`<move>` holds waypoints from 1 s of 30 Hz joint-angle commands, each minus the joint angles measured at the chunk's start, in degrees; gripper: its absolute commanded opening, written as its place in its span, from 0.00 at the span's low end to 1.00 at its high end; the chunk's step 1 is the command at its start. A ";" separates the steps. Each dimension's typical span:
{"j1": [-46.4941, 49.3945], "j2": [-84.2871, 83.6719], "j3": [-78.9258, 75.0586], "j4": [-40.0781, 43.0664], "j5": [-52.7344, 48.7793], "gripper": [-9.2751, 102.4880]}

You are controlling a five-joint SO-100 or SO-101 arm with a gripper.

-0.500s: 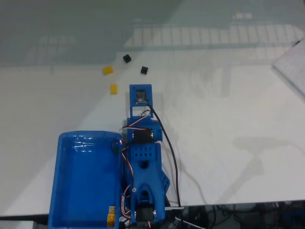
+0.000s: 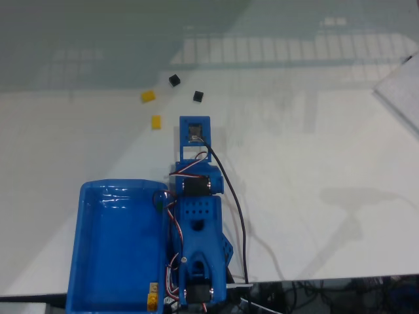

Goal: Pick up all the lego then put into the bin

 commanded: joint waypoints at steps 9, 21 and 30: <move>0.53 0.97 2.02 -4.13 1.14 0.28; -1.41 -8.96 -3.78 -20.57 3.52 0.37; -10.72 -51.94 -35.95 -29.53 14.33 0.36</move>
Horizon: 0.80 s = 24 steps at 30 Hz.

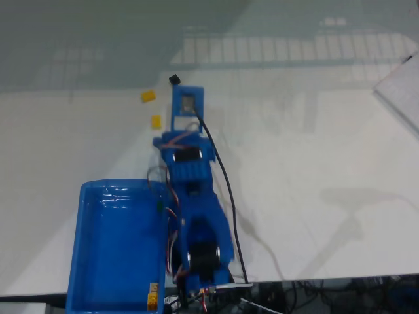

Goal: Pick up all the lego then put into the bin

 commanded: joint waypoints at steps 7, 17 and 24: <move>-4.92 -26.19 -28.39 -2.90 1.32 0.34; -7.21 -39.99 -32.52 -8.44 0.00 0.33; -7.56 -46.67 -37.27 -8.00 0.70 0.33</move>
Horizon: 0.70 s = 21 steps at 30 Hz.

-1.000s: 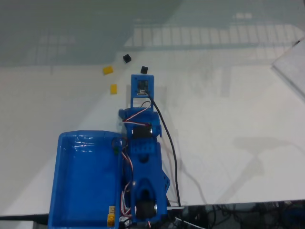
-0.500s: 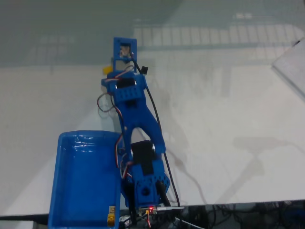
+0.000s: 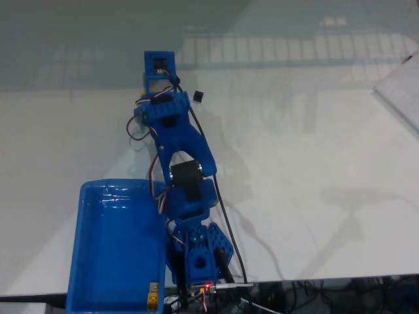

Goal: Pick up all the lego then put into the bin

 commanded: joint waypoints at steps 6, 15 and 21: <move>-0.79 -2.29 -4.57 0.00 -0.35 0.32; -0.88 -3.60 -4.39 2.72 -1.32 0.31; -0.79 -4.83 -4.39 2.72 -1.49 0.30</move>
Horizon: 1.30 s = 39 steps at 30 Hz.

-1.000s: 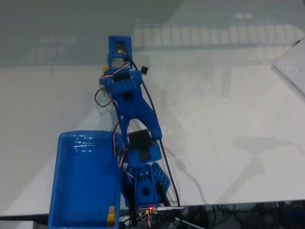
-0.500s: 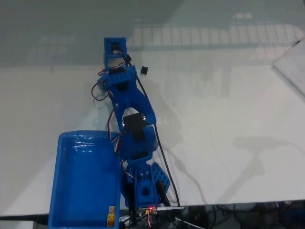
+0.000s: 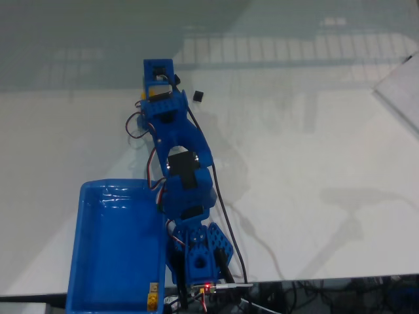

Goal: Pick up all the lego then put into the bin

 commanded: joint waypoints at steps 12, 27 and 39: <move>-0.35 -1.85 -3.25 -0.26 -1.14 0.29; -0.35 -3.87 -5.10 -0.35 -1.05 0.18; -0.97 -2.20 -5.01 -0.35 0.26 0.08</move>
